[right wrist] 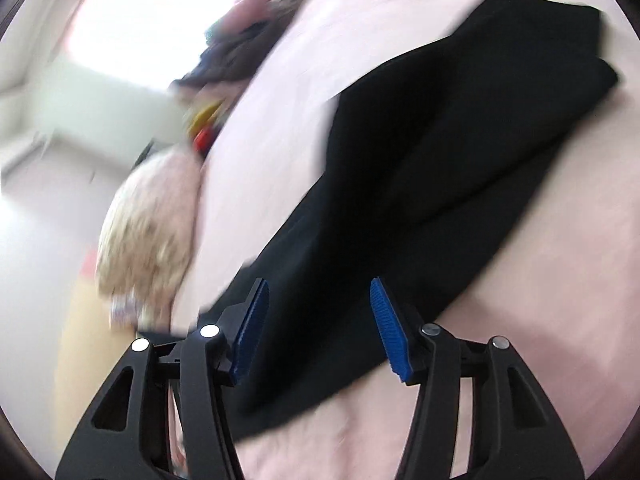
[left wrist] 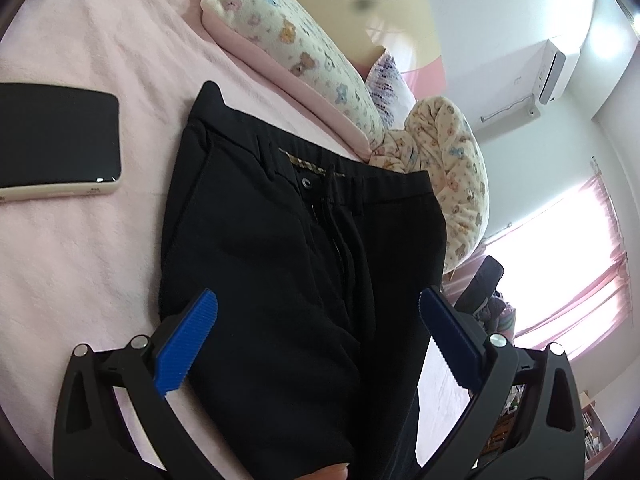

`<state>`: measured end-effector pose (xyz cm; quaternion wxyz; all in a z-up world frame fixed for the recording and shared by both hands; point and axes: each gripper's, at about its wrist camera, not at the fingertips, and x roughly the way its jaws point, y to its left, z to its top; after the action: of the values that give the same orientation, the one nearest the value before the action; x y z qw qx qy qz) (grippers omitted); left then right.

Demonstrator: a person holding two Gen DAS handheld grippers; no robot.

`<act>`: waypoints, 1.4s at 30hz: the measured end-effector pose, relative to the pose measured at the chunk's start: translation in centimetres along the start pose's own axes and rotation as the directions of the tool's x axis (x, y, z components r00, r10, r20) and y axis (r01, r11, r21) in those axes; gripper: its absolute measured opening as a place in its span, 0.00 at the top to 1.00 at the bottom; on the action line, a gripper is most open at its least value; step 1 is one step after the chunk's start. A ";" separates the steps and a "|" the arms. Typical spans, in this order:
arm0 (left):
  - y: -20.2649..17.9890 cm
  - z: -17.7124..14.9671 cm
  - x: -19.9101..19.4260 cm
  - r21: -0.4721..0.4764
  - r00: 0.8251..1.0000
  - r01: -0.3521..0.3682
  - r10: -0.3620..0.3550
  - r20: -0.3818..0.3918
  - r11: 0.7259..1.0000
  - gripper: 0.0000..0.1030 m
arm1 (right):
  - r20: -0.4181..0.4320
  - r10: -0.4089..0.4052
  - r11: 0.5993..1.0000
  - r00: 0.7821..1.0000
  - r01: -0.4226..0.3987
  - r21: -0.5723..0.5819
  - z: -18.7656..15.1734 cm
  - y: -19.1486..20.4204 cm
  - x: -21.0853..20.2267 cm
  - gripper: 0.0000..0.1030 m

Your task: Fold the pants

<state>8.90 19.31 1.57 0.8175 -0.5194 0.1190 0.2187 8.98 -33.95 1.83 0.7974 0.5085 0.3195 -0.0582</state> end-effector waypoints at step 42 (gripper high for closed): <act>-3.6 -2.4 0.8 0.245 0.981 0.140 -0.100 -0.168 0.959 0.02 | -0.271 0.248 0.954 0.930 -0.283 -0.099 -3.9 3.8 2.3 0.78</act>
<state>11.41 15.97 3.06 0.8778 -0.4312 0.1770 0.1106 10.64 -28.33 2.40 0.7830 0.4945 0.3510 0.1384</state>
